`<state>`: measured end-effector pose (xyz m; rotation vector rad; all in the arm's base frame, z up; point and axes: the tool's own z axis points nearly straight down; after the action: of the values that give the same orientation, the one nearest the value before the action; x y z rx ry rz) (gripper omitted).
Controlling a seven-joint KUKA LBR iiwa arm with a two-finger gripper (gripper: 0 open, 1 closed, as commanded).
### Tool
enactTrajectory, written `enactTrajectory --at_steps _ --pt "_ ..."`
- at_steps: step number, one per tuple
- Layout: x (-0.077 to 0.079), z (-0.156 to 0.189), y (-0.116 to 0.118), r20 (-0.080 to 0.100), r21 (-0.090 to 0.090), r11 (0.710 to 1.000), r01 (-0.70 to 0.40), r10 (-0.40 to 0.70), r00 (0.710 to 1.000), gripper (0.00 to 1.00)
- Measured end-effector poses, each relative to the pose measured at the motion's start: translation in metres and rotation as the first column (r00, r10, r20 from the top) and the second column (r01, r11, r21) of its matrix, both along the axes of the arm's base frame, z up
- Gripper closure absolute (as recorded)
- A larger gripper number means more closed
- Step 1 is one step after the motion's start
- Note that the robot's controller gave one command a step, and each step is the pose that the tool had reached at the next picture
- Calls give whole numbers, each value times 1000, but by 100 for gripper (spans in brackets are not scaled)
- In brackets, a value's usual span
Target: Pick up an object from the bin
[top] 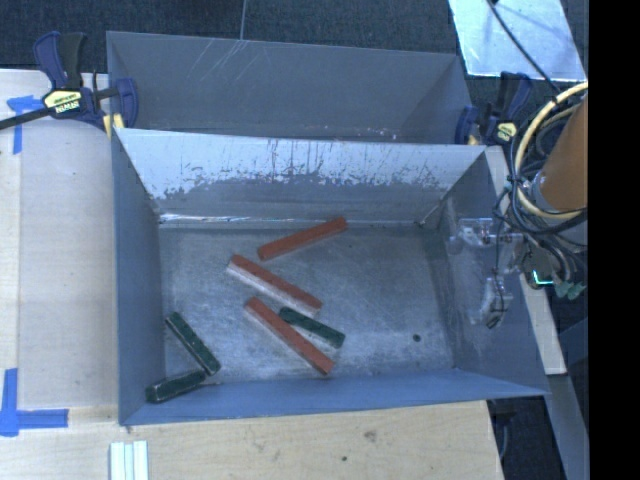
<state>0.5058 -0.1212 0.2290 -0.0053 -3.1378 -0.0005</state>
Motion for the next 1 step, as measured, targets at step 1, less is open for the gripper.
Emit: enactTrajectory --at_steps 1 --pt "21 -153 24 -1 0 993 116 -116 993 0"
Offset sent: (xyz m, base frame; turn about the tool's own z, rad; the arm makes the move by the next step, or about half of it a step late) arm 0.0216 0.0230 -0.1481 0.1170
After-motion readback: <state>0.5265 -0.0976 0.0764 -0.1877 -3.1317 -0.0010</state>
